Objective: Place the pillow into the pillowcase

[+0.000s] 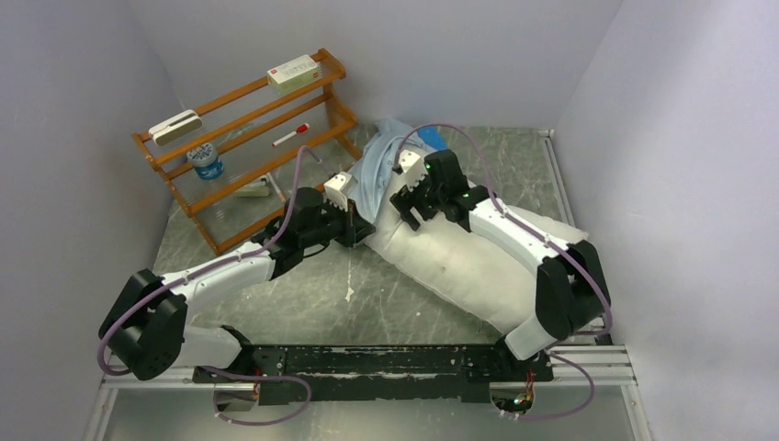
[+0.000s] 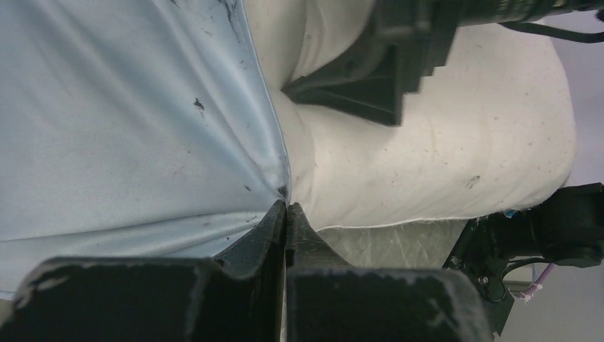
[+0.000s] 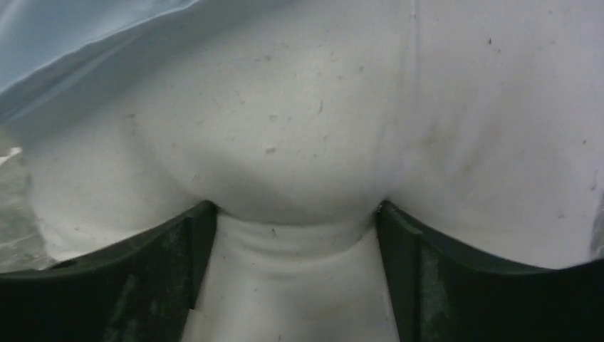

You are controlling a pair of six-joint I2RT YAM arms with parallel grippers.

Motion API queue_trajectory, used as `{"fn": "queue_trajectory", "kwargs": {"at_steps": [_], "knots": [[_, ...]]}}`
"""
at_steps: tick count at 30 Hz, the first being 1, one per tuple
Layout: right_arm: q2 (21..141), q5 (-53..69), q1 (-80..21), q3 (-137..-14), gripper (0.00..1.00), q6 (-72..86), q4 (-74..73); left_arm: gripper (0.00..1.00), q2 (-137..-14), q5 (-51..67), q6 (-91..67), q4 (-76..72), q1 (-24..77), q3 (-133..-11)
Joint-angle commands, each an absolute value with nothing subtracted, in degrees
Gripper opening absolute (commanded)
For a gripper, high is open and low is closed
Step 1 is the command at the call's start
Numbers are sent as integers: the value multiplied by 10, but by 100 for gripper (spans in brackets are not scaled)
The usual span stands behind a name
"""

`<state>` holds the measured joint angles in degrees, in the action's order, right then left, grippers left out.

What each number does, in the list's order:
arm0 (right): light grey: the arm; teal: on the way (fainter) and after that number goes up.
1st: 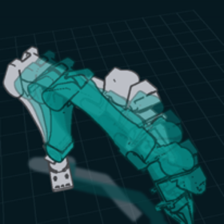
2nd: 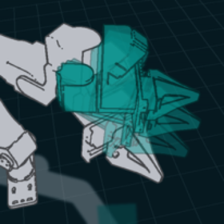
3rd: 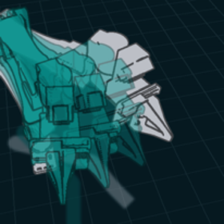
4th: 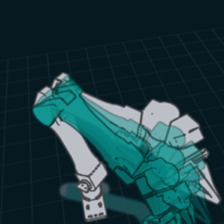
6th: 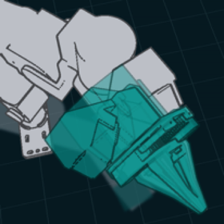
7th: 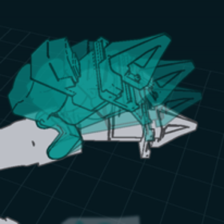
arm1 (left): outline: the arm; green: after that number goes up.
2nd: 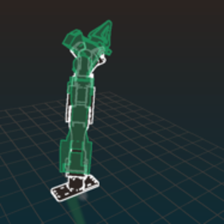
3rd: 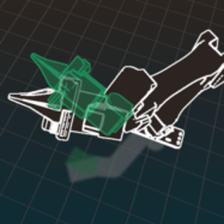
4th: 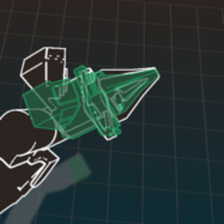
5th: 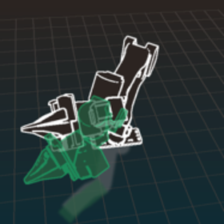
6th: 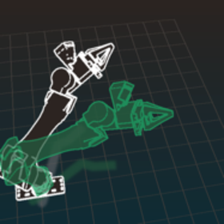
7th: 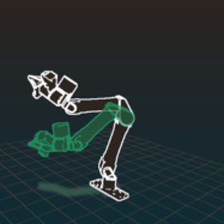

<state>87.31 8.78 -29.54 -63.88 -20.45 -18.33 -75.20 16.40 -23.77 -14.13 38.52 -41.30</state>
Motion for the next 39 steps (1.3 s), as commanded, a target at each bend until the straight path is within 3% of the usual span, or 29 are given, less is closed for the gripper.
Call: {"fn": "queue_trajectory", "kwargs": {"at_steps": [1, 3, 5, 10, 15, 20, 32, 39], "knots": [[931, 69, -298, -653, 74, -174, -173, 5, -742, 162, -246, -172, 392, -415], [939, 61, -298, -678, 28, -150, -178, 5, -738, 166, -244, -170, 391, -421], [926, 68, -297, -692, 0, -128, -167, 5, -735, 167, -239, -162, 391, -433], [843, 97, -291, -709, 0, -15, -107, 5, -735, 183, -224, -123, 392, -513], [752, -22, -288, -716, 0, 110, -56, 5, -754, 228, -175, -26, 392, -668], [696, -62, -263, -719, 0, 199, -22, 5, -757, 298, -195, -54, 393, -734], [673, -194, -231, -695, 0, 378, 40, 5, -813, 417, -244, -154, 437, -721], [667, -227, -222, -697, 0, 396, 106, 5, -830, 450, -217, -163, 470, -721]]}}
